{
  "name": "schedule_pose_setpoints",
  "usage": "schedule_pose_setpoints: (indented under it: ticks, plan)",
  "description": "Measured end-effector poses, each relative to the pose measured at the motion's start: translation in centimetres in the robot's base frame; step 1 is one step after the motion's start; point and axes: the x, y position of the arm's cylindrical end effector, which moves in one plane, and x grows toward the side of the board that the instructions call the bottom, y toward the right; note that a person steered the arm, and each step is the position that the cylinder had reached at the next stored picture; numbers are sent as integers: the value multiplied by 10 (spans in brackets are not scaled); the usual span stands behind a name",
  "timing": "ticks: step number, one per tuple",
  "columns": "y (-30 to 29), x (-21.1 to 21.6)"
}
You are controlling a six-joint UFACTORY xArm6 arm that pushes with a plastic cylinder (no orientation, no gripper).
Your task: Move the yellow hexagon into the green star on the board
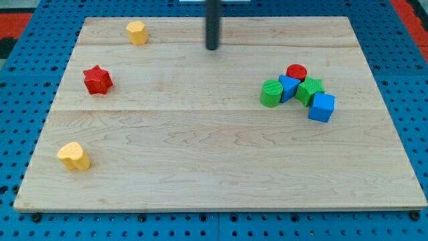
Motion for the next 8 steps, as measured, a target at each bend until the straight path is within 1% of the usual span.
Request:
schedule_pose_setpoints:
  ticks: [1,2,3,4,5,6,7,8]
  plan:
    - [-20,14]
    - [-57,-55]
    - [-69,-81]
    - [-164,-75]
    - [-124,-2]
    - [-37,43]
    - [-114,34]
    - [-55,12]
